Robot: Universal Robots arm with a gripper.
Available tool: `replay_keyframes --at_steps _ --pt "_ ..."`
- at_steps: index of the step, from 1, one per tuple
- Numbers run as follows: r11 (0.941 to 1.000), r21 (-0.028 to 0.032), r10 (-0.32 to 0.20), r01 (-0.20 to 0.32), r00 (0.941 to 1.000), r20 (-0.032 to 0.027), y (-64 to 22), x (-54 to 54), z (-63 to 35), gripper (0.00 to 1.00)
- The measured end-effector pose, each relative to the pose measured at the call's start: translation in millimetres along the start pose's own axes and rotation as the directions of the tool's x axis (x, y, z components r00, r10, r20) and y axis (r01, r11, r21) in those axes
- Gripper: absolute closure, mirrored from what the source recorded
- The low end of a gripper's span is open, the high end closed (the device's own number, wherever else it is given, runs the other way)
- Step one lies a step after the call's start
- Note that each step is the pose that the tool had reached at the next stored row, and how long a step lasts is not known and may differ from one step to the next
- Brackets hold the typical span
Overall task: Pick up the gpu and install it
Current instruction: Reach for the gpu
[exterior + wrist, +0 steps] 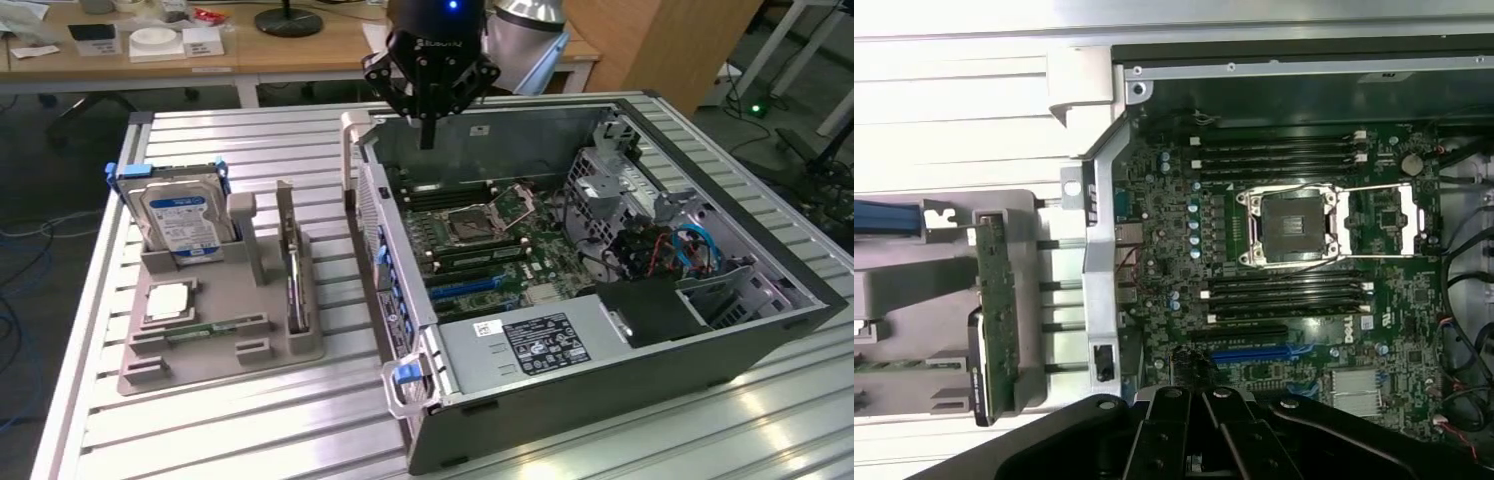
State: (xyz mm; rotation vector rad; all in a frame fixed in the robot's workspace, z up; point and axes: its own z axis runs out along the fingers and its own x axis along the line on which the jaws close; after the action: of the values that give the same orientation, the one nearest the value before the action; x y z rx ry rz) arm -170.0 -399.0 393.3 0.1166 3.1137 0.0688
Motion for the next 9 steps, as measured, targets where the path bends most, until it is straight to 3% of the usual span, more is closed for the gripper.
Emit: replay_keyframes --at_steps 9 --pt "1.0 -0.0001 0.0 0.0 1.0 0.0001 -1.2 14.7 -0.4 0.89"
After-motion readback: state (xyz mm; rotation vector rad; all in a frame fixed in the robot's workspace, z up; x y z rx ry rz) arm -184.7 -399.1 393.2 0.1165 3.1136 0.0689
